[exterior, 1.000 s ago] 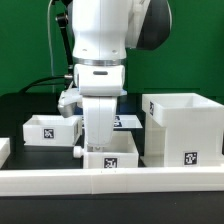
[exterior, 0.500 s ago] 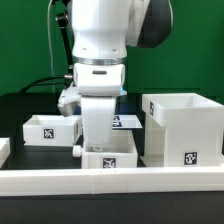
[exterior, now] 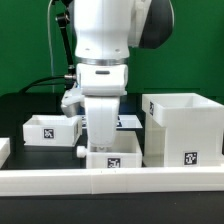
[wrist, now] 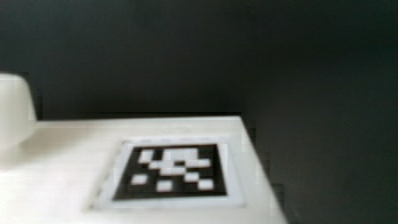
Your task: Assemble drawer
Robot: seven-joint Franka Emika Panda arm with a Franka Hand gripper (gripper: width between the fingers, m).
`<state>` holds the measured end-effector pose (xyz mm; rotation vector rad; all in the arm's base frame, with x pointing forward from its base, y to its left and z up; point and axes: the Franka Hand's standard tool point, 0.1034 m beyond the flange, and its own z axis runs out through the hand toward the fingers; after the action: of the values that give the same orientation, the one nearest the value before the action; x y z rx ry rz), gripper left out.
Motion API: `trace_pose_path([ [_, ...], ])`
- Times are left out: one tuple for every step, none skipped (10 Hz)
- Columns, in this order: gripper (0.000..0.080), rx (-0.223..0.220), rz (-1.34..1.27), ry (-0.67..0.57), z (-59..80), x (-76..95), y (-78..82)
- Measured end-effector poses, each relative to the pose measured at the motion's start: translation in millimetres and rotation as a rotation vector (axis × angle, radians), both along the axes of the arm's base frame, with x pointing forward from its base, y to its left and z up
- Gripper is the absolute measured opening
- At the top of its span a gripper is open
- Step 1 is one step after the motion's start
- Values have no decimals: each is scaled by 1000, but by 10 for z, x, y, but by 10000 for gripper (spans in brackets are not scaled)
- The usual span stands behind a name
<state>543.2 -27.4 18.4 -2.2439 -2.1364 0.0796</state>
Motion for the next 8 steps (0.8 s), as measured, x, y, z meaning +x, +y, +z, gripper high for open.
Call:
trace_pose_path([
  [41, 3, -2, 0, -6, -2, 45],
  [41, 6, -1, -2, -18, -9, 84],
  [41, 9, -4, -24, -39, -7, 131],
  [41, 11, -2, -21, -45, -16, 158],
  [41, 12, -1, -22, -44, -14, 169],
  [41, 12, -3, -21, -48, -17, 159],
  [41, 12, -4, -20, -51, -18, 154],
  [41, 12, -5, -20, -55, -21, 152],
])
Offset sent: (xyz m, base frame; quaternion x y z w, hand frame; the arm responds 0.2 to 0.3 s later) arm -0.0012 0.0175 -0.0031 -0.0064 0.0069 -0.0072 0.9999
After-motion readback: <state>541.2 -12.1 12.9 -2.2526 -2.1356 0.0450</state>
